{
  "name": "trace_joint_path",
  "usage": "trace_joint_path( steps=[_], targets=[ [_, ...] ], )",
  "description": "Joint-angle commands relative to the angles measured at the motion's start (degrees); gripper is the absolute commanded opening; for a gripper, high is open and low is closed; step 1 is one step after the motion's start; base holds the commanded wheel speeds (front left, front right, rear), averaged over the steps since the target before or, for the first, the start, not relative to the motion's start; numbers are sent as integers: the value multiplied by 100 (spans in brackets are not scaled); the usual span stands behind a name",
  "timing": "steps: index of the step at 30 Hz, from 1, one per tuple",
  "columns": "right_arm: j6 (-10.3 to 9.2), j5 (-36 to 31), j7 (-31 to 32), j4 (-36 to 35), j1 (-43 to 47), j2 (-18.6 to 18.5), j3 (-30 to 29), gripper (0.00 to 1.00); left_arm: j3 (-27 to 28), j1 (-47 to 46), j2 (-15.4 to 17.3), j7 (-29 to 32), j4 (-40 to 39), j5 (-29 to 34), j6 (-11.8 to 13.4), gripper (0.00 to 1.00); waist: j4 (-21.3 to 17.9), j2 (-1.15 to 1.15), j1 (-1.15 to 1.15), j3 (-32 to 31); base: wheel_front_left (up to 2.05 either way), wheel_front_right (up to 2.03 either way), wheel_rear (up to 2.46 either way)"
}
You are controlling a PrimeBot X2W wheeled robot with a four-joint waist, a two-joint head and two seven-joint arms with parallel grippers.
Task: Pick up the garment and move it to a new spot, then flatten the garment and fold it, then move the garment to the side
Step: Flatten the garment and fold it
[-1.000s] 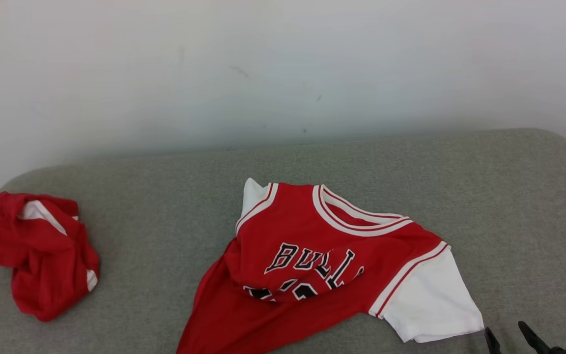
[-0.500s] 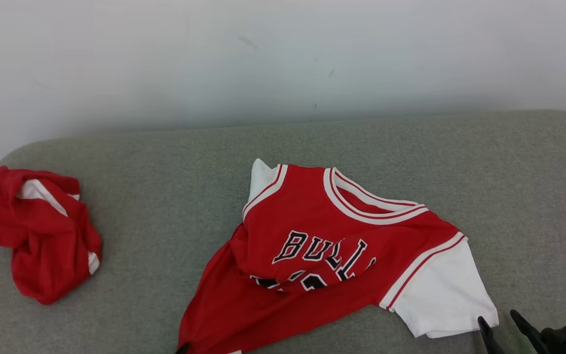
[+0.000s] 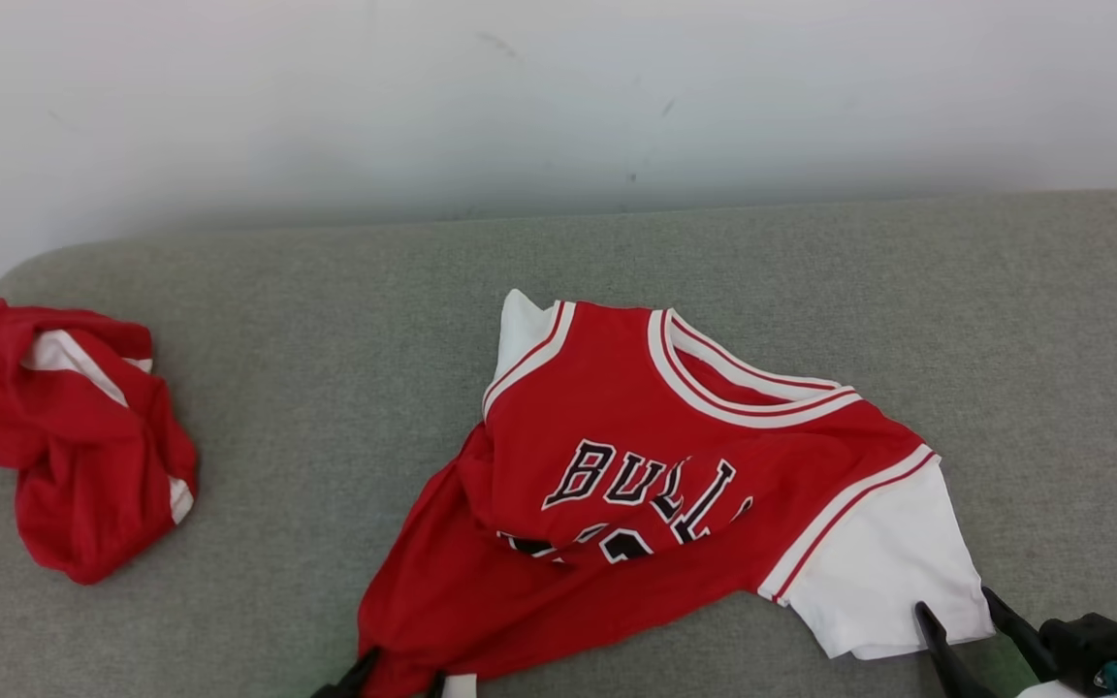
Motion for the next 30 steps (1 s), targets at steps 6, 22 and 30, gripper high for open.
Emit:
trace_joint_path(
  steps=[6,22,30],
  targets=[
    [-12,199,-38,115,-290,-53,224,100,-87,-234,-6,43,241,-18,-31,72,12,0,0,121,0,0,0],
    [-11,663,231,792,-584,138,687,51,-192,-556,-56,-14,535,-125,-37,0,31,0,0,271,0,0,0],
    [5,1471,149,265,-666,-53,874,0,-122,-487,-27,132,302,-460,-243,0,5,0,0,134,0,0,0]
  ],
)
